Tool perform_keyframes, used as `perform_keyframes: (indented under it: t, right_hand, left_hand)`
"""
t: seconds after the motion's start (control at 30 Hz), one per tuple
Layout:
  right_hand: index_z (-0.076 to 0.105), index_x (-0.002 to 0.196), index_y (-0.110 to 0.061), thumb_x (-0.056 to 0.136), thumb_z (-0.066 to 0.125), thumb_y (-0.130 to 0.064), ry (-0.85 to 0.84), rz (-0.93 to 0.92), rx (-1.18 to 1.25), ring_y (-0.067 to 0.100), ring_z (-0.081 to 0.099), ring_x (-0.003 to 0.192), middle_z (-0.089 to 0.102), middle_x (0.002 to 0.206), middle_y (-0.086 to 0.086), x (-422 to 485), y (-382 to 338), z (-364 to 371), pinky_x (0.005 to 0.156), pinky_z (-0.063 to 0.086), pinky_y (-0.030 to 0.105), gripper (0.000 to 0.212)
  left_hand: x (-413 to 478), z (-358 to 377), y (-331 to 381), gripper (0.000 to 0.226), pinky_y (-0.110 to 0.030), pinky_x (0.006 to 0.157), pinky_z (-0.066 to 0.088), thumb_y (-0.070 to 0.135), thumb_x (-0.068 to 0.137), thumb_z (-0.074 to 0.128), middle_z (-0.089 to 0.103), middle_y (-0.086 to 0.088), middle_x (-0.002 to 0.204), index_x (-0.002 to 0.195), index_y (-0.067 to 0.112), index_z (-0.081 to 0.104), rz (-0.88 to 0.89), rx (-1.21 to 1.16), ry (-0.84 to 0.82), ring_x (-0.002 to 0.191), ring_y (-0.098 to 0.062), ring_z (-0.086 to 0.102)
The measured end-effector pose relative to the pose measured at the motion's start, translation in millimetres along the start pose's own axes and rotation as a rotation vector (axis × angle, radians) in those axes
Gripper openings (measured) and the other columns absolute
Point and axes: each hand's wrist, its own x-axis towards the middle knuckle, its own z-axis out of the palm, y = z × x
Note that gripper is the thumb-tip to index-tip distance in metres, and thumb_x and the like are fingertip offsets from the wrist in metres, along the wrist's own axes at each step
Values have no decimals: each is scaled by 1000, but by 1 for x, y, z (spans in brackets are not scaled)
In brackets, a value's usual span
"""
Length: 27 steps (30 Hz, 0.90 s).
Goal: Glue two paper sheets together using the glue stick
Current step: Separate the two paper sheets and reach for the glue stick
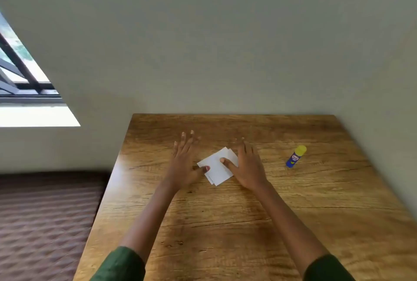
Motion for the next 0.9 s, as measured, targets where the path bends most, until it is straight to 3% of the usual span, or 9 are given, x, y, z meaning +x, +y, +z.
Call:
perform_keyframes:
  t: [0.07, 0.2, 0.4, 0.57, 0.8, 0.9]
  right_hand:
    - [39, 133, -16, 80, 50, -67, 68, 12, -28, 26, 42, 120, 45, 137, 7, -4, 0, 5, 94, 38, 35, 75]
    - [33, 139, -18, 75, 51, -72, 58, 27, -65, 25, 39, 123, 45, 138, 4, -13, -1, 16, 101, 35, 36, 86]
    - [28, 142, -17, 78, 62, -58, 74, 46, 39, 24, 35, 126, 44, 139, 6, -13, -3, 12, 101, 35, 34, 83]
    - [28, 142, -15, 79, 65, -51, 42, 57, 78, 24, 37, 127, 43, 140, 8, -13, 6, 5, 99, 37, 36, 81]
    - [30, 141, -17, 81, 64, -48, 32, 69, 89, 25, 37, 128, 42, 141, 6, -25, 14, 1, 102, 32, 37, 77]
    - [29, 142, -19, 81, 63, -49, 33, 81, 80, 24, 36, 128, 41, 141, 6, -35, 19, -1, 104, 28, 38, 75]
  left_hand:
    - [-2, 3, 0, 95, -40, 115, -14, 65, 76, 50, -14, 8, 153, 149, 21, 9, 2, 7, 3, 143, -18, -21]
    - [-7, 10, 1, 86, -38, 116, -14, 49, 83, 60, -10, 12, 152, 149, 21, 12, -30, -26, 16, 143, -14, -19]
    - [-8, 13, -3, 83, -36, 118, -9, 53, 85, 53, -8, 8, 155, 149, 21, 10, -34, -4, 17, 144, -13, -18]
    - [-9, 14, -2, 84, -32, 117, -10, 67, 78, 32, -7, 11, 154, 149, 24, 13, -34, 30, 9, 144, -10, -18]
    - [-9, 14, -2, 80, -33, 118, -8, 66, 80, 31, -1, 10, 156, 148, 25, 19, -35, 30, 19, 144, -10, -16]
    - [-9, 15, -3, 71, -32, 117, -8, 57, 86, 41, 2, 9, 157, 147, 26, 21, -29, 32, 27, 144, -10, -16]
